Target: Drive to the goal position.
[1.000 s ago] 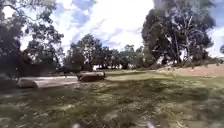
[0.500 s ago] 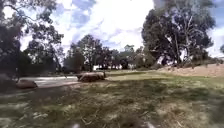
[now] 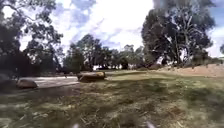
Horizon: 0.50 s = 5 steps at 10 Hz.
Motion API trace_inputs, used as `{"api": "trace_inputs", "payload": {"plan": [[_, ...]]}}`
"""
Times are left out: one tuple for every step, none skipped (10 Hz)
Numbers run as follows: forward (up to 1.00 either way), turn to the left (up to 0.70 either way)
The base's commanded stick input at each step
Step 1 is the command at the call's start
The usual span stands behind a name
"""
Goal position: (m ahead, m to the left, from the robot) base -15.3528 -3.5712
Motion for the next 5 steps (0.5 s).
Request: {"api": "trace_inputs", "payload": {"plan": [[0.0, -0.7], [0.0, -0.7], [0.0, -0.7], [0.0, -0.7], [0.0, -0.7]]}}
